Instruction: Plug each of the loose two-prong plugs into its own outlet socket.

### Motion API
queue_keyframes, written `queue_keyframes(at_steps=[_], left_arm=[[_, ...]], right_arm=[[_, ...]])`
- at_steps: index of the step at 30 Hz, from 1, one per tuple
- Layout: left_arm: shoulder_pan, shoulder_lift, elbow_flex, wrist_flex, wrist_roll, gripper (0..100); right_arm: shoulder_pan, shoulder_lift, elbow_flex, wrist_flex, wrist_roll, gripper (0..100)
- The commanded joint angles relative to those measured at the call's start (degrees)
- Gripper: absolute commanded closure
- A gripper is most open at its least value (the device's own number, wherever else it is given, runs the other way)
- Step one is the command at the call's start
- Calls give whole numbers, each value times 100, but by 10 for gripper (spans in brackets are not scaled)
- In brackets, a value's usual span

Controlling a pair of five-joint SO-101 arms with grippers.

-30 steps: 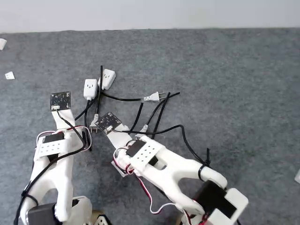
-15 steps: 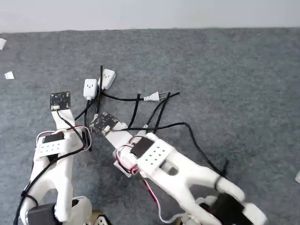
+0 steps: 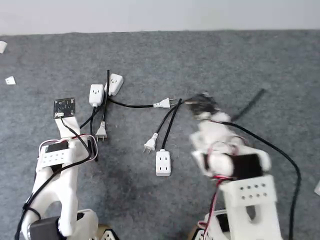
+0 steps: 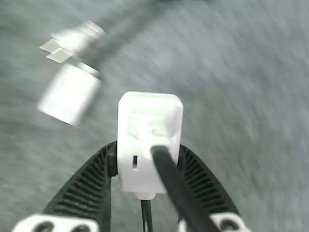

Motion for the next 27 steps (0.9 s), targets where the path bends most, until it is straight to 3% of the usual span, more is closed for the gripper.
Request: queue_keyframes(at_steps=[1, 4, 7, 20, 27], left_arm=[[-53, 0, -295, 9, -53, 976], [-53, 0, -295, 9, -53, 975], [-53, 0, -295, 9, -53, 975], [-44, 0, -295, -97, -53, 975], [-35, 0, -295, -105, -53, 975]], right_arm=[[1824, -338, 624, -215, 695, 990], [3160, -356, 1327, -936, 1371, 990], [3978, -347, 2084, -1701, 1802, 990], [6325, -347, 2743, -3266, 2277, 990], [6853, -347, 2848, -3635, 2268, 990]])
